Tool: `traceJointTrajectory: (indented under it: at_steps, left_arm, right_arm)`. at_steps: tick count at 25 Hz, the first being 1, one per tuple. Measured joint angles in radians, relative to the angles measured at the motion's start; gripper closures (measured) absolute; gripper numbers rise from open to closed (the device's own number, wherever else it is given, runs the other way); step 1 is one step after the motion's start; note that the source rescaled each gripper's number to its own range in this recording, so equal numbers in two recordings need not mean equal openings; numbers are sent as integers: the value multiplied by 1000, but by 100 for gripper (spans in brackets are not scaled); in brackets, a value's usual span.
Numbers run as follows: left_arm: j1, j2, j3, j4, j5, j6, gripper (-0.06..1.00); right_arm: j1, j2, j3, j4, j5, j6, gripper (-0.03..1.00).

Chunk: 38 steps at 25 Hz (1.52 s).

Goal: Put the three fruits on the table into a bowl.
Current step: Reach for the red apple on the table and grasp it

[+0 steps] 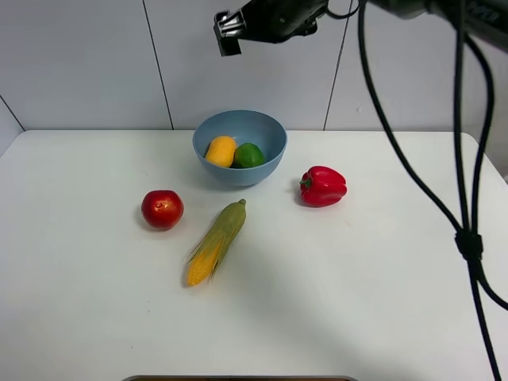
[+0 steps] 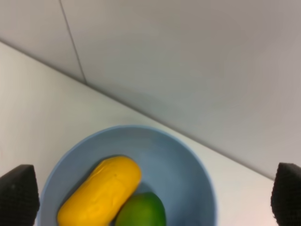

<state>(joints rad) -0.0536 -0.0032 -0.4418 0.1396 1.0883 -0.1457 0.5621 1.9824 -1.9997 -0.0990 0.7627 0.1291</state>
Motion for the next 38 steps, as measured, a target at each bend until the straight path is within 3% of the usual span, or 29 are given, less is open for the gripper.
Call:
traceJointTrajectory:
  at_steps: [6, 18, 32, 38]
  left_arm:
    - [0, 0, 0, 0, 0, 0, -5]
    - [0, 0, 0, 0, 0, 0, -5]
    - [0, 0, 0, 0, 0, 0, -5]
    - [0, 0, 0, 0, 0, 0, -5]
  right_arm:
    - [0, -154, 0, -10, 113, -26, -3]
    - [0, -454, -1, -124, 326, -47, -3]
    - [0, -821, -3, -282, 424, -78, -3]
    - [-104, -960, -2, -312, 452, -129, -3]
